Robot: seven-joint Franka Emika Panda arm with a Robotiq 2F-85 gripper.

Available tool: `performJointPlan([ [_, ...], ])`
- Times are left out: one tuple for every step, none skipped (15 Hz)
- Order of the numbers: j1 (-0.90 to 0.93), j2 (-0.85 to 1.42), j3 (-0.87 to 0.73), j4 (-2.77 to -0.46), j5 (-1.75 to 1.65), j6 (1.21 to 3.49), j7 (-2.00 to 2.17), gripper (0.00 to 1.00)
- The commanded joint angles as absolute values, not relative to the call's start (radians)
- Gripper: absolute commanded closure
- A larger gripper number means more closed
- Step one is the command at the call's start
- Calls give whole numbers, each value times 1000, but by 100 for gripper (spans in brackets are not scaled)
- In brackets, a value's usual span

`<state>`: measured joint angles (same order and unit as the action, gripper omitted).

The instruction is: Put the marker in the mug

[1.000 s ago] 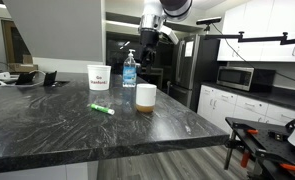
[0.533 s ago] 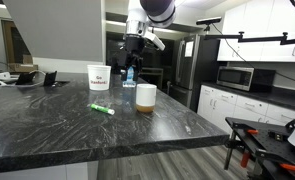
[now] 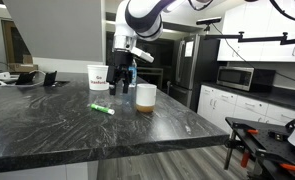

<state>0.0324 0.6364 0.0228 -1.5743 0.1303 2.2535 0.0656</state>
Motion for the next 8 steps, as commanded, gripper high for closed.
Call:
performJointPlan([
  [34,721,29,-1469,118,2235,57,0],
  [34,745,29,-1442,116,2237,57,0],
  [33,768,32,-1414,118,2227,56,0],
  [32,789,33,-1389,119,2227,55,0],
  [31,808,35,-1366,119,2224,54,0],
  [33,828,35,-1342,120,2219,59,0],
  [36,844,33,-1323,117,2218,64,0],
  [38,860,34,-1307,115,2215,63,4],
])
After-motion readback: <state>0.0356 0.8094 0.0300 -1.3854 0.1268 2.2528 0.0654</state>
